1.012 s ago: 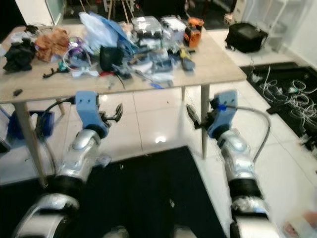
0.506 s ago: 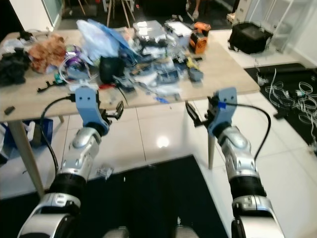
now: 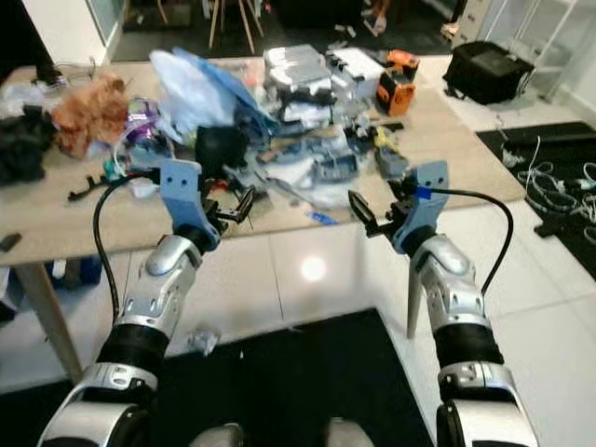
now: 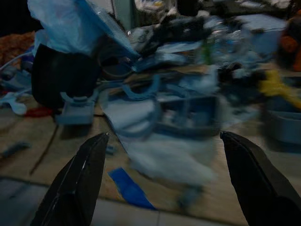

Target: Picking trash to rubbish bin

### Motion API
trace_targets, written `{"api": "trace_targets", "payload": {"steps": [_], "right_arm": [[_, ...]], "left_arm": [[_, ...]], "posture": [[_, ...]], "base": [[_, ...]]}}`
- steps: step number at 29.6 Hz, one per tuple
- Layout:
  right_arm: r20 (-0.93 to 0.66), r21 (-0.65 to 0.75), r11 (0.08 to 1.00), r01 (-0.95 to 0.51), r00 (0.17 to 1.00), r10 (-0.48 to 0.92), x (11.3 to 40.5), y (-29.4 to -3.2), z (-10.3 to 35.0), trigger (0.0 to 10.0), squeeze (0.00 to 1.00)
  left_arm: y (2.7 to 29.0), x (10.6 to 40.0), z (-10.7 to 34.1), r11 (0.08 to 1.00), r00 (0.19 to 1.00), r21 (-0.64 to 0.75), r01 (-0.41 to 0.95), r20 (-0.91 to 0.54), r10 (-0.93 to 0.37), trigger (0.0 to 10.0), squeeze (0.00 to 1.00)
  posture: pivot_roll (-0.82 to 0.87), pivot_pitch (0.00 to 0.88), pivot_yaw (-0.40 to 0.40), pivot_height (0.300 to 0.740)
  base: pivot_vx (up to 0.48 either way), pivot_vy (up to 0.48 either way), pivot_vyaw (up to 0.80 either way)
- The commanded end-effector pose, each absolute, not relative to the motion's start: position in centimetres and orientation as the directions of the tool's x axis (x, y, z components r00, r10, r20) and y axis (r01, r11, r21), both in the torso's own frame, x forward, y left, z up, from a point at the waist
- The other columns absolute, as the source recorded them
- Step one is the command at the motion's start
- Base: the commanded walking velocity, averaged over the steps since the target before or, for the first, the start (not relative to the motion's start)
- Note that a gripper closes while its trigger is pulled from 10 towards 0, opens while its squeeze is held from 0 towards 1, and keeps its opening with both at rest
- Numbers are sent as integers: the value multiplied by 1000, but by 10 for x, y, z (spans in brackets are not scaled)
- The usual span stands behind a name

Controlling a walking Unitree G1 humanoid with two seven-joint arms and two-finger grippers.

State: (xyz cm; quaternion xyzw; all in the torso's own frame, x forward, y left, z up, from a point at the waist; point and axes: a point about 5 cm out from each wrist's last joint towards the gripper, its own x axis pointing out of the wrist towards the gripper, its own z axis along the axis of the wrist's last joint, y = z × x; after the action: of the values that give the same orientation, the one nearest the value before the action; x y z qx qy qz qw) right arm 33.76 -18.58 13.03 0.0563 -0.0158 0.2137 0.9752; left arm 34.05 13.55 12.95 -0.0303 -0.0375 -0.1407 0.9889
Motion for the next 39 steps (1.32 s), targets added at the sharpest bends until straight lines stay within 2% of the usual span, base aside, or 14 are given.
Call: {"api": "trace_targets", "payload": {"steps": [1, 6, 15, 19, 23, 24, 29, 30, 34, 35, 37, 38, 39], "right_arm": [[41, 128, 900, -416, 909, 415, 337, -188, 127, 10000, 0], [39, 136, 900, -413, 910, 412, 337, -190, 127, 10000, 0], [31, 179, 898, -402, 915, 403, 338, -195, 129, 10000, 0], [31, 217, 907, -361, 931, 364, 340, -206, 132, 10000, 0], [14, 241, 909, -340, 938, 347, 341, -212, 131, 10000, 4], [1, 251, 921, -297, 952, 306, 342, -218, 130, 10000, 1000], [-32, 261, 944, -202, 975, 218, 344, -231, 127, 10000, 1000], [-54, 247, 955, -163, 982, 182, 344, -236, 125, 10000, 1000], [-75, 232, 963, -135, 985, 157, 344, -240, 125, 10000, 1000], [-80, 231, 964, -129, 985, 151, 345, -241, 125, 10000, 537], [-86, 229, 966, -120, 986, 143, 345, -243, 126, 10000, 537], [-104, 233, 965, -118, 984, 145, 345, -245, 125, 10000, 0], [-117, 237, 965, -117, 982, 147, 345, -246, 125, 10000, 0]], "left_arm": [[133, 338, 128, 950, 948, -23, 311, 84, -308, 10000, 0], [132, 337, 130, 946, 942, -18, 325, 92, -322, 10000, 0], [125, 331, 139, 899, 889, -13, 437, 157, -430, 10000, 0], [114, 321, 153, 815, 793, 33, 578, 212, -571, 10000, 0], [109, 317, 156, 769, 744, 79, 635, 206, -635, 10000, 0], [106, 314, 157, 745, 721, 101, 659, 197, -664, 10000, 0], [102, 309, 158, 693, 671, 135, 708, 178, -720, 10000, 0], [100, 306, 158, 654, 636, 150, 741, 158, -756, 10000, 0], [99, 302, 157, 618, 602, 162, 769, 138, -786, 10000, 0], [99, 301, 157, 609, 594, 165, 776, 133, -793, 10000, 0], [99, 301, 157, 601, 587, 167, 782, 128, -799, 10000, 0], [100, 301, 155, 598, 588, 177, 781, 112, -801, 10000, 0], [101, 301, 154, 598, 590, 185, 780, 100, -801, 10000, 0]], "posture": [[-85, 0, -38, 740], [-84, 0, -37, 740], [-83, 0, -38, 740], [-84, 0, -37, 740], [-85, 0, -37, 740], [-85, 0, -37, 740], [-83, 0, -35, 740], [-84, 0, -34, 740], [-84, 0, -34, 740], [-84, 0, -34, 740], [-83, 0, -33, 740], [-85, 0, -33, 740], [-85, 0, -33, 740]], "base": [[390, 0, 0], [392, 0, 0], [378, 0, 0], [70, 0, 0], [0, 0, 0], [0, 0, 0], [0, 0, 0], [0, 0, 0], [0, 0, 0], [0, 0, 0], [0, 0, 0], [0, 0, 0], [0, 0, 0]]}}
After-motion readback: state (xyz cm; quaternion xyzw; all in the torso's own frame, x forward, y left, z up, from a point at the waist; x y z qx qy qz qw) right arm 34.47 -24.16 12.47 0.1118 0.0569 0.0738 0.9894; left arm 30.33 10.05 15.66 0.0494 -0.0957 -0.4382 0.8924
